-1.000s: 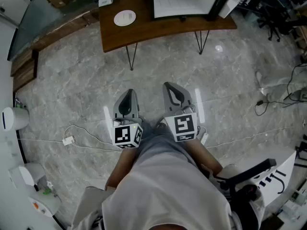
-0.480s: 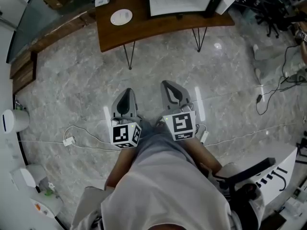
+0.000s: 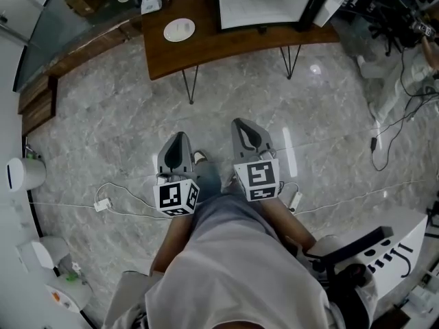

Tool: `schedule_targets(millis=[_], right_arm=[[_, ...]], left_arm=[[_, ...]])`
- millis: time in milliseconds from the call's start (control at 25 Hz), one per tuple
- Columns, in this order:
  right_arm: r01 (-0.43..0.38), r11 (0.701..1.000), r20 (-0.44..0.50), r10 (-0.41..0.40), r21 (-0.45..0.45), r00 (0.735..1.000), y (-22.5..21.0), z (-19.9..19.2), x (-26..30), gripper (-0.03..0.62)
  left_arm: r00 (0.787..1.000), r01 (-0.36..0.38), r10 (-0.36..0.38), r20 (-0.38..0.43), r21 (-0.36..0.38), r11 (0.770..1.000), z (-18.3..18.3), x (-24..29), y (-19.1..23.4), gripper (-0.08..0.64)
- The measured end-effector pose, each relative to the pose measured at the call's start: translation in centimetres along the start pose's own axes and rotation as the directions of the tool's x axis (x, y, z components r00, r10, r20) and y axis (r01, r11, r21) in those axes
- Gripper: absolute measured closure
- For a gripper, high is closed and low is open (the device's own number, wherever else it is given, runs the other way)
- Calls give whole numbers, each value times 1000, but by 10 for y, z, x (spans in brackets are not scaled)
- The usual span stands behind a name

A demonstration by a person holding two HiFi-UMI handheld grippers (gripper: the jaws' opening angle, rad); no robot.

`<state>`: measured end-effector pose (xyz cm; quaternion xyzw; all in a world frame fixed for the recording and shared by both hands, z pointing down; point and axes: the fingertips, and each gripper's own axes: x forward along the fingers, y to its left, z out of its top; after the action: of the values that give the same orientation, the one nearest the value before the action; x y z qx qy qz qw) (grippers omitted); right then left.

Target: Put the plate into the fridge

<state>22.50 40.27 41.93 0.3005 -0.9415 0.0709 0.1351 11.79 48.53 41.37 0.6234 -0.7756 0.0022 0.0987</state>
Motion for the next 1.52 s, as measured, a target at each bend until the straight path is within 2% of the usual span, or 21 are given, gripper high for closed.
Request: schedule_targets(millis=[200, 400, 600, 800, 960, 1240, 1520], right_arm=[[-45, 999, -22, 44, -15, 999, 26, 6, 56, 574], [-78, 996, -40, 77, -34, 996, 49, 29, 127, 574], [-34, 998, -40, 33, -47, 999, 63, 63, 220, 574], [-14, 998, -45, 11, -64, 999, 86, 104, 314, 574], [16, 998, -37, -18, -55, 999, 104, 126, 369, 574], [38, 999, -103, -42, -39, 994, 98, 119, 426, 574], [8, 999, -137, -12, -34, 991, 40, 112, 489, 574]], left_arm=[[1000, 4, -4, -4, -18, 1000, 4, 40, 52, 541], [999, 39, -39, 24, 3, 999, 31, 102, 106, 541], [996, 89, -89, 30, -4, 996, 59, 169, 174, 541], [995, 98, -96, 40, -50, 994, 90, 222, 264, 541], [995, 94, -93, 36, -33, 995, 104, 247, 321, 541], [993, 114, -115, -17, -75, 991, 87, 309, 360, 541], [990, 118, -123, -75, -61, 991, 66, 412, 355, 541]])
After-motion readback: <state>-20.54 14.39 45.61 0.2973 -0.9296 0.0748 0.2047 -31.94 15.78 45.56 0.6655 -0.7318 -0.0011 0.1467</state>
